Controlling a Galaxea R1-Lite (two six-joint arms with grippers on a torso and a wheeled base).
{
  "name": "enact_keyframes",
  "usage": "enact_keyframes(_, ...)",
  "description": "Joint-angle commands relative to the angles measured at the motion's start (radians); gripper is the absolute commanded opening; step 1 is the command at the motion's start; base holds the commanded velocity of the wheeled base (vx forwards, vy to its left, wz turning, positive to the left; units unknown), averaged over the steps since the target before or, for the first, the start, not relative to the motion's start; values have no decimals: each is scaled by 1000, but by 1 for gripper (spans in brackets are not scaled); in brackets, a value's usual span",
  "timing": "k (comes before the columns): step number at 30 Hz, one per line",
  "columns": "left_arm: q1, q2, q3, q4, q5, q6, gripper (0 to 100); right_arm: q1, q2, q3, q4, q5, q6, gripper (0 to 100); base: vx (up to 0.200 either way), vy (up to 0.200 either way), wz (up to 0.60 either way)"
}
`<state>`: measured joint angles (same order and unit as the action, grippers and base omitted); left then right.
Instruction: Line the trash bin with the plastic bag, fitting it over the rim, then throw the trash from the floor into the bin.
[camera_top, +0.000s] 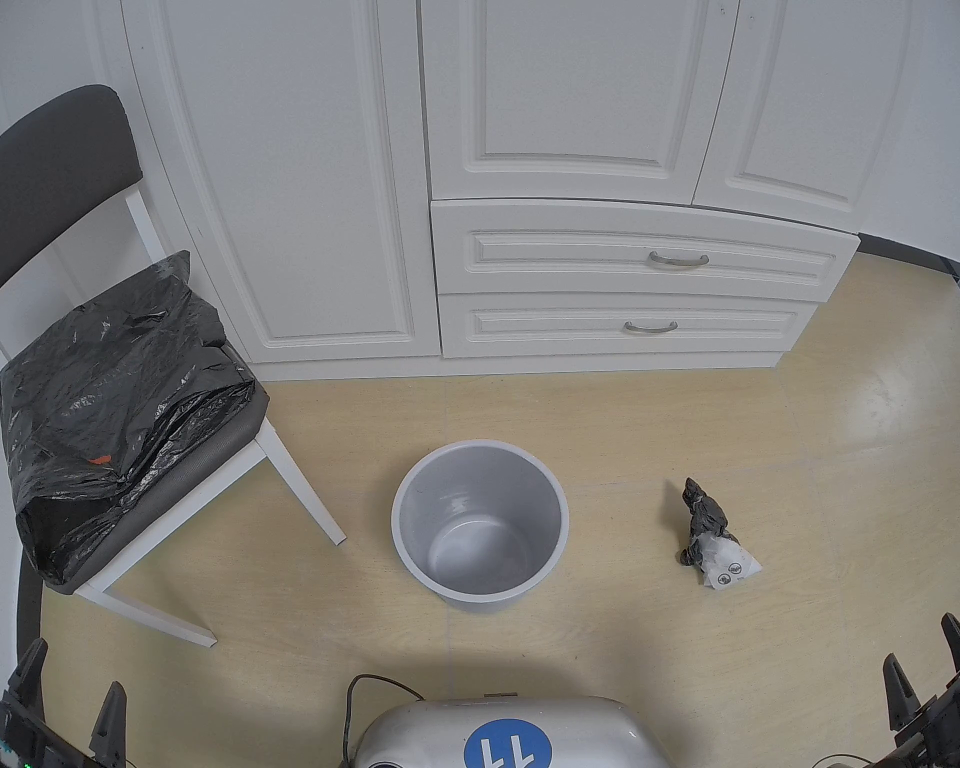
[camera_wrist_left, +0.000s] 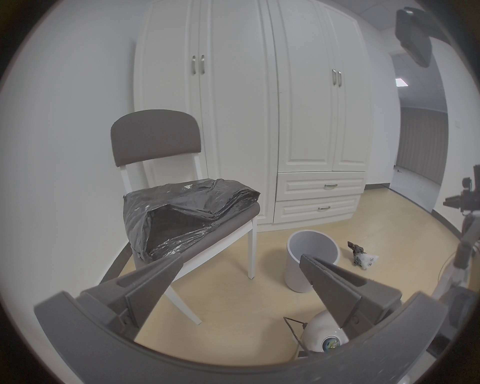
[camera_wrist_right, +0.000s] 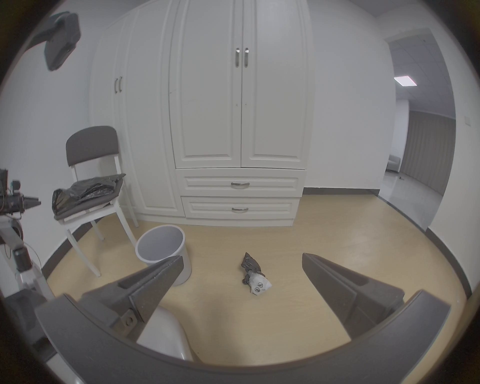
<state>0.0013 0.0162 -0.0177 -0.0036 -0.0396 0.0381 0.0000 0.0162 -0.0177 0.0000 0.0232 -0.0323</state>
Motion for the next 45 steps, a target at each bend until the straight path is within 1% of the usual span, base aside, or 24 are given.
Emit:
enact_keyframes(1,0,-16,16,-10,58,-64,100,0,-16,18,-3,-17,29,100,0,0,0)
enact_keyframes(3,0,-16,8,-42,73,-63,100,0,-16,18,-2,-20,26,100,0,0,0)
enact_keyframes(5,-3,-10,-111,-151,44,-84,100,0,-16,-18,-57,-9,25,100,0,0,0)
enact_keyframes(6,-10,8,-159,-150,20,-89,100,0,-10,-70,-95,6,28,100,0,0,0)
enact_keyframes(8,-18,62,-214,-84,-11,-61,100,2,48,-173,-103,66,25,100,0,0,0)
enact_keyframes(9,-18,62,-214,-84,-11,-61,100,2,48,-173,-103,66,25,100,0,0,0)
enact_keyframes(10,-17,80,-228,-22,-10,-18,100,-2,94,-209,-64,77,20,100,0,0,0)
enact_keyframes(13,-12,139,-240,63,6,69,100,3,199,-260,57,80,15,100,0,0,0)
enact_keyframes(16,8,278,-320,91,86,197,100,9,300,-324,181,80,-27,100,0,0,0)
enact_keyframes(17,14,387,-383,91,155,272,100,12,378,-378,250,77,-60,100,0,0,0)
enact_keyframes(18,16,452,-420,91,195,318,100,12,423,-407,278,75,-72,100,0,0,0)
enact_keyframes(19,16,484,-438,91,213,341,100,12,444,-421,290,73,-78,100,0,0,0)
enact_keyframes(20,19,588,-493,88,271,414,100,12,508,-464,296,73,-95,100,0,0,0)
enact_keyframes(22,34,712,-550,90,340,474,100,12,594,-505,275,72,-130,100,0,0,0)
enact_keyframes(23,48,751,-559,88,354,487,100,12,619,-518,255,70,-149,100,0,0,0)
enact_keyframes(26,111,824,-561,90,354,494,100,12,682,-536,170,58,-176,100,0,0,0)
enact_keyframes(27,115,829,-559,91,354,494,100,12,688,-536,163,57,-176,100,0,0,0)
enact_keyframes(28,141,844,-550,97,353,494,100,12,717,-535,117,38,-176,100,0,0,0)
enact_keyframes(30,154,851,-536,97,348,494,100,14,737,-528,91,27,-173,100,0,0,0)
enact_keyframes(32,183,861,-508,91,323,494,100,14,758,-502,63,29,-155,100,0,0,0)
enact_keyframes(34,230,866,-482,86,264,494,100,17,775,-449,20,32,-118,100,0,0,0)
enact_keyframes(36,270,870,-475,86,233,499,100,28,800,-418,-28,32,-116,100,0,0,0)
enact_keyframes(39,333,880,-470,85,213,539,100,52,824,-384,-98,27,-116,100,0,0,0)
enact_keyframes(45,436,884,-461,76,207,663,100,83,852,-390,-117,29,-104,100,0,0,0)
